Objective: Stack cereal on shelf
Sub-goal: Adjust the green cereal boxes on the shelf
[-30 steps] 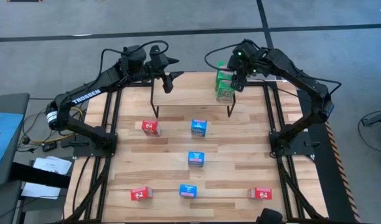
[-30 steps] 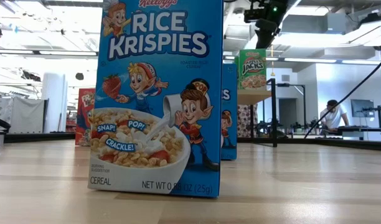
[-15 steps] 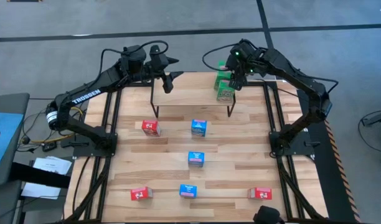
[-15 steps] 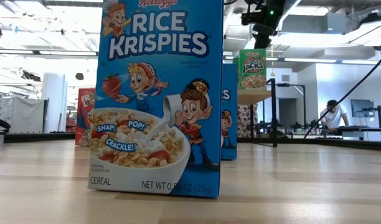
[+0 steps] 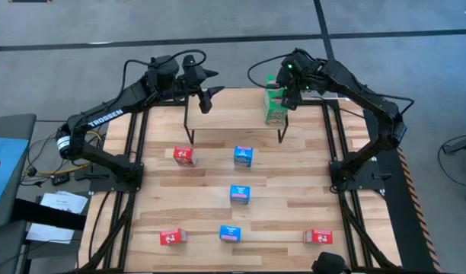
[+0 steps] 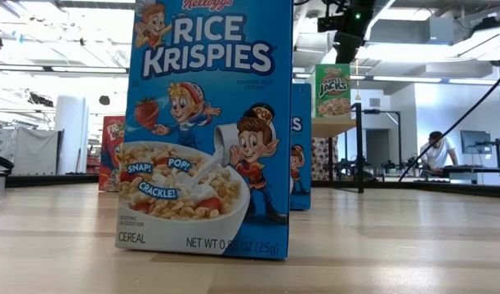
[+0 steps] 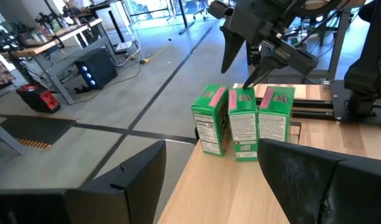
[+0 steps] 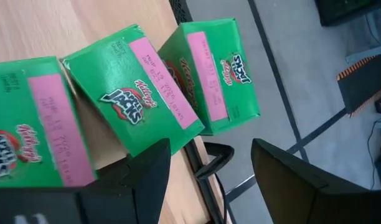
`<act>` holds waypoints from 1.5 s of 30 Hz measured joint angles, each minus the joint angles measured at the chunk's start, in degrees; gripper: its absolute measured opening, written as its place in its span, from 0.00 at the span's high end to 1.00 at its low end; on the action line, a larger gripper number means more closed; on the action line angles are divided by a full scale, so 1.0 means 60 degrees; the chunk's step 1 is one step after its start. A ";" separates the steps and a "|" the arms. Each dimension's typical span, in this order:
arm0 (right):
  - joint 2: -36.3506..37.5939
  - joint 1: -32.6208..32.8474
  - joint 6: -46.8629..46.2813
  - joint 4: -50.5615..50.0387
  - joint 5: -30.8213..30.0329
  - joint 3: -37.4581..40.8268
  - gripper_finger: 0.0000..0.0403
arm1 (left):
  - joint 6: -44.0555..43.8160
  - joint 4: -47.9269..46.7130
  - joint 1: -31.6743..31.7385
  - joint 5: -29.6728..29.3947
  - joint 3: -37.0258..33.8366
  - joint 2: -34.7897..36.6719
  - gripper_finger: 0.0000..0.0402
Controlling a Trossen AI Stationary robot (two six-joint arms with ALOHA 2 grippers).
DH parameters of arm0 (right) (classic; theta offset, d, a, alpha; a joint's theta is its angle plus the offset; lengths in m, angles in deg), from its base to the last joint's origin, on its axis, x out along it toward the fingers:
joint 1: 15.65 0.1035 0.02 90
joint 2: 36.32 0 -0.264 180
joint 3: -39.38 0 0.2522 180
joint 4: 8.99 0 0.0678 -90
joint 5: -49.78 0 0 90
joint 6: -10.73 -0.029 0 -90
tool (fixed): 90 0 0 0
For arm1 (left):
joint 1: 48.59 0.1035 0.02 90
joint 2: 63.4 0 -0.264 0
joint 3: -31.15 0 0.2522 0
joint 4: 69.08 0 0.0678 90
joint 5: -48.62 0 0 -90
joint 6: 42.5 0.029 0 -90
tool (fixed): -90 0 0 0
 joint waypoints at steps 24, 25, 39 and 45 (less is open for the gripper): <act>0.0029 0.0444 -0.0602 -0.0238 -0.0259 0.0000 0.38 | 0.0004 -0.0002 0.0000 0.0004 0.0000 0.0000 0.40; 0.0029 0.0442 -0.0603 -0.0257 -0.0446 0.0000 0.38 | 0.0004 -0.0002 0.0000 0.0004 0.0000 0.0000 0.40; 0.0028 0.0442 -0.0625 -0.0308 -0.0652 0.0004 0.38 | 0.0004 -0.0004 0.0000 0.0007 0.0000 0.0000 0.40; 0.0022 0.0499 -0.0600 -0.0369 -0.0656 -0.0341 0.38 | 0.0004 -0.0006 0.0000 0.0007 0.0000 0.0000 0.40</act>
